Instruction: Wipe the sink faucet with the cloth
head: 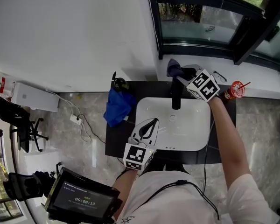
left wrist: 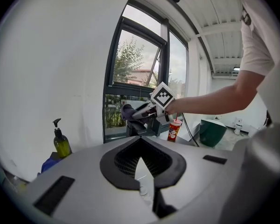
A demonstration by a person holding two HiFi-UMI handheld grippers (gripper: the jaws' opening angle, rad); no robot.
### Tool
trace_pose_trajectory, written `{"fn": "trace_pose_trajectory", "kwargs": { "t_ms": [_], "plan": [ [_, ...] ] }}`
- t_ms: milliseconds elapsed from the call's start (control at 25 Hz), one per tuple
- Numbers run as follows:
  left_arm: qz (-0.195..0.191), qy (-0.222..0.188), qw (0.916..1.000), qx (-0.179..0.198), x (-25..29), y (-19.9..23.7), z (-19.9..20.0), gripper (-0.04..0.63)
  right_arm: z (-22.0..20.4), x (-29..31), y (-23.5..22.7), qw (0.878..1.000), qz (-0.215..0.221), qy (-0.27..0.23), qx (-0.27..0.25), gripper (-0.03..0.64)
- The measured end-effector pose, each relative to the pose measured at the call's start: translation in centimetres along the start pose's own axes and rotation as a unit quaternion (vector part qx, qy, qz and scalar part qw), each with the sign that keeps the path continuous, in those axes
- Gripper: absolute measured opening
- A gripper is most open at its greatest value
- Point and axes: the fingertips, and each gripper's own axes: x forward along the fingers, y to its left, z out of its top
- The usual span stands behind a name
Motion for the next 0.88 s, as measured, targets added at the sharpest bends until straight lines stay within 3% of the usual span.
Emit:
{"fn": "trace_pose_trajectory", "kwargs": {
  "t_ms": [680, 880],
  "plan": [
    [-0.027, -0.015, 0.9995, 0.003, 0.6, -2.2, 1.2, -0.006, -2.4, -4.6, 9.2, 0.992, 0.120, 0.027, -0.036, 0.120],
    [-0.033, -0.016, 0.9993, 0.005, 0.5, -2.6, 1.3, -0.006, -0.6, -6.9, 10.3, 0.989, 0.140, -0.001, -0.046, 0.120]
  ]
}}
